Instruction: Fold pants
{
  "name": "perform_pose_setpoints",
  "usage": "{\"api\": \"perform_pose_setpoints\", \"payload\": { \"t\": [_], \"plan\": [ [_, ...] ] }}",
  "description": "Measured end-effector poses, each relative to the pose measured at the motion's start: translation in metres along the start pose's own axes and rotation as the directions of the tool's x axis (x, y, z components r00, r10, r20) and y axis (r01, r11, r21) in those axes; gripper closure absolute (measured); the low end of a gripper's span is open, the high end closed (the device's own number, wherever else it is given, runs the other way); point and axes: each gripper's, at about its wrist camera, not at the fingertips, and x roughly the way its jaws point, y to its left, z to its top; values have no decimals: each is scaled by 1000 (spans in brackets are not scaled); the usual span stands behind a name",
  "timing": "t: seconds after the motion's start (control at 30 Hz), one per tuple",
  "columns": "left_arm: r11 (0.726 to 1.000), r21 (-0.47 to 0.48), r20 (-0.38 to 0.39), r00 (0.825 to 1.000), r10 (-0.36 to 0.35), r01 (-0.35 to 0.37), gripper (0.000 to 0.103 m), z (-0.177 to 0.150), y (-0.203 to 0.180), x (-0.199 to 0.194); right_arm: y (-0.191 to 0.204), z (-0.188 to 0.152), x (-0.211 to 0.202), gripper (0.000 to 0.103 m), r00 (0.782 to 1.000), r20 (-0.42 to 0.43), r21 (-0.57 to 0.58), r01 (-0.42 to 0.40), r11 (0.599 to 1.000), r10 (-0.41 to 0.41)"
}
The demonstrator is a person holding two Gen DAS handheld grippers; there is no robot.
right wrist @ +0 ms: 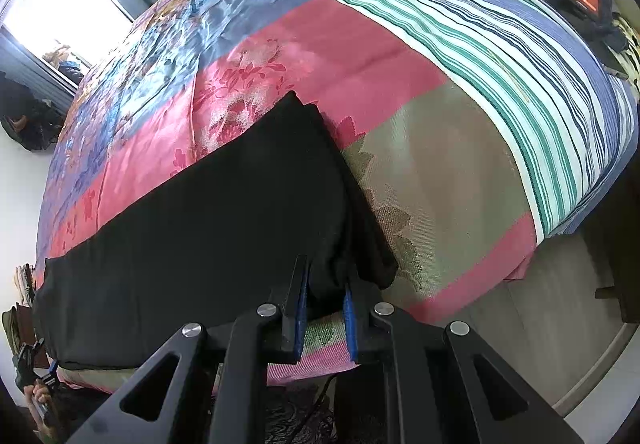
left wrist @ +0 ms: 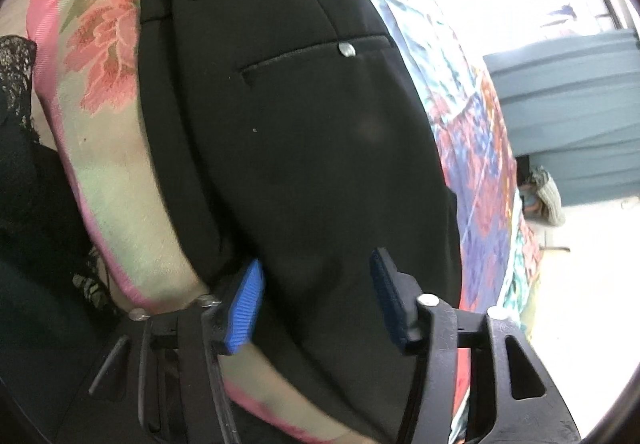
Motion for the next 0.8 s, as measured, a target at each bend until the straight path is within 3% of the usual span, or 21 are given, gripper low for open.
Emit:
{"api": "perform_pose_setpoints", "payload": {
  "t": [0.03, 0.13, 0.27, 0.4, 0.47, 0.5, 0.53, 0.57, 0.6, 0.63, 0.7, 0.77, 0.8],
  "plan": [
    [999, 30, 0, 1000, 23, -23, 89, -2, -3, -1, 0, -1, 0, 88, 1000, 0, -1, 1, 1000, -1],
    [998, 55, 15, 1000, 28, -28, 91, -10, -1, -12, 2, -1, -1, 89, 1000, 0, -7, 9, 1000, -9],
    [989, 117, 37, 995, 88, -92, 91, -19, -1, -14, 2, -1, 1, 89, 1000, -10, -6, 27, 1000, -27],
    [975, 147, 45, 986, 159, -164, 81, -20, -7, -8, 1, 2, 4, 87, 999, -27, 1, 34, 999, -34],
    [954, 191, 48, 973, 226, -231, 68, -25, -17, -16, 0, 1, -2, 80, 999, -31, 6, 25, 1000, -25],
    [935, 222, 66, 961, 269, -277, 58, -30, -22, -26, -1, -2, -8, 69, 1000, -24, 14, 18, 1000, -18],
    [914, 258, 123, 949, 289, -312, 50, -37, -31, -41, -1, -6, -18, 50, 999, 1, 17, 35, 999, -35],
    [895, 295, 183, 939, 290, -334, 45, -42, -40, -52, 0, -11, -28, 42, 997, 36, 9, 69, 998, -69],
    [857, 365, 286, 920, 268, -363, 32, -50, -57, -66, 4, -17, -40, 38, 989, 92, -12, 120, 993, -119],
    [825, 417, 346, 906, 244, -382, 18, -53, -71, -70, 11, -23, -53, 38, 975, 150, -44, 172, 984, -163],
    [739, 535, 415, 889, 194, -411, 14, -53, -104, -59, 29, -29, -65, 38, 964, 215, -80, 175, 981, -154],
    [680, 607, 412, 894, 175, -412, 15, -47, -126, -36, 53, -31, -64, 38, 969, 233, -117, 107, 987, -77],
    [643, 634, 424, 888, 176, -430, 15, -42, -136, -18, 67, -32, -60, 38, 973, 227, -149, 70, 986, -34]
  ]
}}
